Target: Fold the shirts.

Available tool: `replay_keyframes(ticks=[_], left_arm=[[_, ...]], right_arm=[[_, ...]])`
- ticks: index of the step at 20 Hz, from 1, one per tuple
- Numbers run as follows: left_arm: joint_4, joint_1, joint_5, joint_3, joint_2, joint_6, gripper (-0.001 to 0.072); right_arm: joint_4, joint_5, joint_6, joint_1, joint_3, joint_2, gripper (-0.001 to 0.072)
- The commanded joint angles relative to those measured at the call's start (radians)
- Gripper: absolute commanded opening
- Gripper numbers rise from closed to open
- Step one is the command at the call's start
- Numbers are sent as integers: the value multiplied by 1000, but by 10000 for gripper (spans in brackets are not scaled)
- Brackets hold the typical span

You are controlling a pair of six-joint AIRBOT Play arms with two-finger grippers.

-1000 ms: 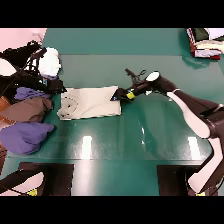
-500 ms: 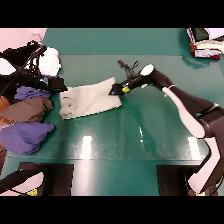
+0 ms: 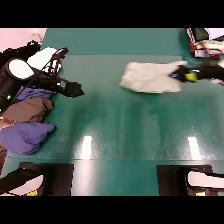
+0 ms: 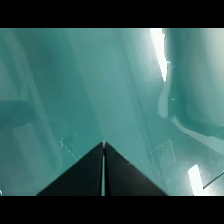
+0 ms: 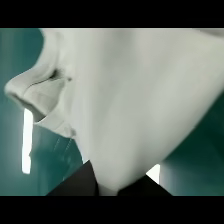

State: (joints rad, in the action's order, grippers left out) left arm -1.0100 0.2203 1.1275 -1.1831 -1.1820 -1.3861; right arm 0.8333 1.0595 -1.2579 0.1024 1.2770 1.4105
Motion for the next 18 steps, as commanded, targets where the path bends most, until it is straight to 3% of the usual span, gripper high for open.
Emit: replay_keyframes(ticks=[1,6,11,12,14,18], left_arm=[[3,64,-52,-1,1,-8,24],[6,117,-125,-1,1,-31,24],[21,117,-113,-1,1,-31,24],[22,117,-113,-1,1,-31,24],[22,117,-113,-1,1,-28,24],[21,117,-113,-1,1,-27,24]], right_arm=[[8,-41,-2,330,-188,-184,14],[8,-100,-2,703,-406,-327,14],[65,-85,-1,834,-488,-363,15],[132,-60,13,834,-472,-360,54],[297,11,21,834,-407,-342,460],[503,177,18,835,-211,-305,482]])
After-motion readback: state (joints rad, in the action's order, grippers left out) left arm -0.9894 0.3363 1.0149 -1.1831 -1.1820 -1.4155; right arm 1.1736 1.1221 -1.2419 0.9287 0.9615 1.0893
